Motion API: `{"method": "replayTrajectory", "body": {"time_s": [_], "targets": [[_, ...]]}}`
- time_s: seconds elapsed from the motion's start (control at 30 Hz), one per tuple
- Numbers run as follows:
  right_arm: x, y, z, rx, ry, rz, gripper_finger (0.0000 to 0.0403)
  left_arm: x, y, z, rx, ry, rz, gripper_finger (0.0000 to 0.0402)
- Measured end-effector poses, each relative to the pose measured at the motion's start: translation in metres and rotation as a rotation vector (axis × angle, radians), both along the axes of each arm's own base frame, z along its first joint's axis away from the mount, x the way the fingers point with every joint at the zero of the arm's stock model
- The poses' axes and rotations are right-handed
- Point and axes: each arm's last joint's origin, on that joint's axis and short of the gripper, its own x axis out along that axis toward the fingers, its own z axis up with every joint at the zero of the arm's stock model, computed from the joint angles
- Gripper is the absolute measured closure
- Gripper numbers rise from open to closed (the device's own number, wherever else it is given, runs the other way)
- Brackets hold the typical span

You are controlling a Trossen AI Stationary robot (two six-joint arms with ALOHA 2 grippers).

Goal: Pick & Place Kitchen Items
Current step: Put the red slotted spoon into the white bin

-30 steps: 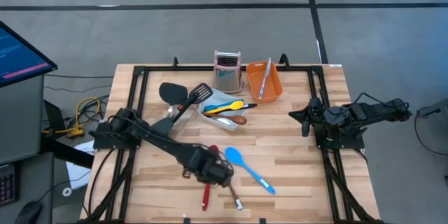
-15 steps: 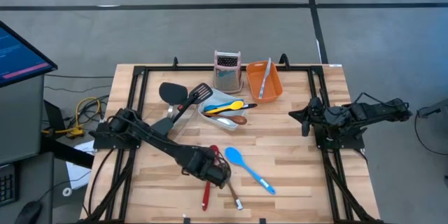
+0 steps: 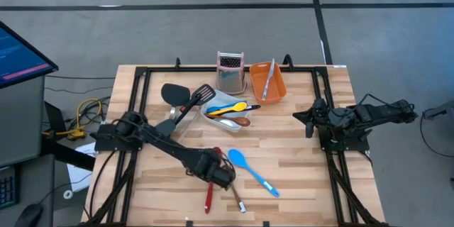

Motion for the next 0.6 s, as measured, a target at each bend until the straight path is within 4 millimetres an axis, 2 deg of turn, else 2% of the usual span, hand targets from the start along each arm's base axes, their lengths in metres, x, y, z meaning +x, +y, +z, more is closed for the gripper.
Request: {"method": "replayTrajectory", "body": {"time_s": [0.3,0.6], "targets": [[0.000,0.000,0.000,0.016,-0.007,-0.007,0.0403,0.010,0.015,-0.021,0.026,0.062,-0.049,0.0284],[0.000,0.000,0.000,0.016,-0.009,-0.007,0.0403,0.011,0.017,-0.025,0.021,0.087,-0.067,0.0285]]}}
